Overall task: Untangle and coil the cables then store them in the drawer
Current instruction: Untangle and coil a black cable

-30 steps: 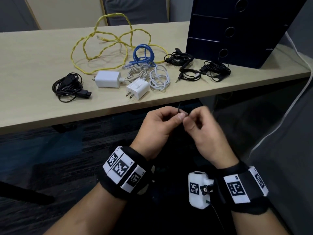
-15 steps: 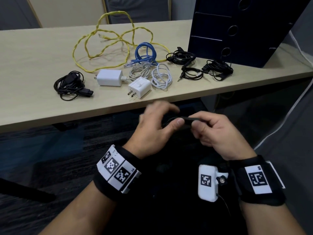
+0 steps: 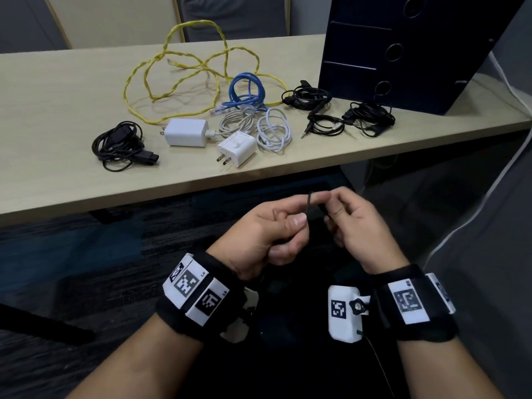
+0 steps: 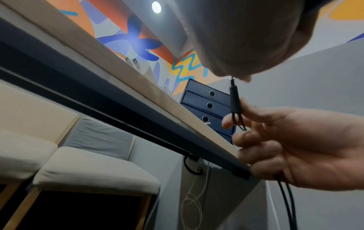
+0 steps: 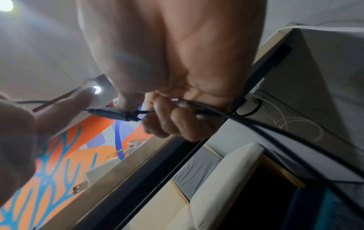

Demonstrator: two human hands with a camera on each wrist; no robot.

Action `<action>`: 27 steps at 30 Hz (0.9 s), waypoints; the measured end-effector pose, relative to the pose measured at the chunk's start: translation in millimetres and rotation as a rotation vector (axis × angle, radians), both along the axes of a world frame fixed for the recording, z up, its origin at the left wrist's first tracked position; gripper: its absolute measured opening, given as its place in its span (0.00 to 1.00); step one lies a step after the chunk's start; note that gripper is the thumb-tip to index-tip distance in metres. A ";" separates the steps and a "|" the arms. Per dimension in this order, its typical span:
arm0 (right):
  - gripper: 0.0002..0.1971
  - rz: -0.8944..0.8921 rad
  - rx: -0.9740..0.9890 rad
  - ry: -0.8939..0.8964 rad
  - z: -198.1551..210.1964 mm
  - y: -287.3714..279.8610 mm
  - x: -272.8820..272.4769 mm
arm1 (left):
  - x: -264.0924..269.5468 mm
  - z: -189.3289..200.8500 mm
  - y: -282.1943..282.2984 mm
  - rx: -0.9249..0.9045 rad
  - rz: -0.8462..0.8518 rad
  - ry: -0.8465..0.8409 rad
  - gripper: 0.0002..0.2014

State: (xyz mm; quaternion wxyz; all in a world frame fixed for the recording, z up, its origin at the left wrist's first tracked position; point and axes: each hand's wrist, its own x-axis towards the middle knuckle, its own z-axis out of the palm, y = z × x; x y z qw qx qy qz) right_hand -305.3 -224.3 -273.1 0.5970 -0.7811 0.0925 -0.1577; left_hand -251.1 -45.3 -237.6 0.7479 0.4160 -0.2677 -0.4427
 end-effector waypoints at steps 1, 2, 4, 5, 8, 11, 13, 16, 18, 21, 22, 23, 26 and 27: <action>0.25 0.027 -0.034 0.031 -2.6 1.8 0.3 | -0.1 1.5 -1.1 0.018 0.009 0.007 0.18; 0.27 0.056 -0.060 0.057 -4.1 4.4 0.5 | 0.0 3.0 -2.7 0.027 0.037 0.018 0.19; 0.23 0.105 -0.154 0.102 -5.5 10.5 -1.7 | 0.1 5.9 -6.1 0.002 0.164 0.024 0.21; 0.19 0.131 -0.220 0.130 -6.2 14.1 -3.6 | 1.1 6.8 -7.6 -0.029 0.244 0.026 0.21; 0.12 0.239 -0.365 0.193 -9.0 24.6 -10.8 | 9.9 7.6 -9.2 -0.114 0.443 0.110 0.15; 0.13 0.287 -0.396 0.248 -10.9 29.1 -15.5 | 18.2 -1.0 -9.0 -0.153 0.560 0.132 0.15; 0.14 0.294 -0.425 0.274 -7.9 28.9 -17.7 | 20.5 -8.8 -9.4 -0.112 0.645 0.049 0.16; 0.10 0.324 -0.439 0.267 2.3 28.4 -22.3 | 22.2 -17.4 -9.8 0.002 0.733 -0.133 0.17; 0.09 0.337 -0.441 0.228 10.7 29.0 -25.8 | 22.6 -20.6 -8.0 0.100 0.740 -0.332 0.19; 0.07 0.302 -0.334 0.112 24.2 25.4 -31.1 | 21.8 -25.8 -5.1 0.235 0.633 -0.537 0.21; 0.07 0.294 -0.274 0.078 28.9 23.6 -32.5 | 21.0 -27.3 -4.1 0.275 0.586 -0.573 0.19; 0.07 0.289 -0.235 0.048 32.7 21.7 -33.3 | 20.4 -28.8 -3.2 0.319 0.544 -0.609 0.18; 0.08 0.281 -0.180 -0.020 42.0 19.3 -33.8 | 16.5 -28.0 -3.1 0.390 0.411 -0.690 0.12; 0.09 0.268 -0.162 -0.046 43.6 18.1 -33.0 | 15.7 -26.0 -3.3 0.396 0.373 -0.718 0.10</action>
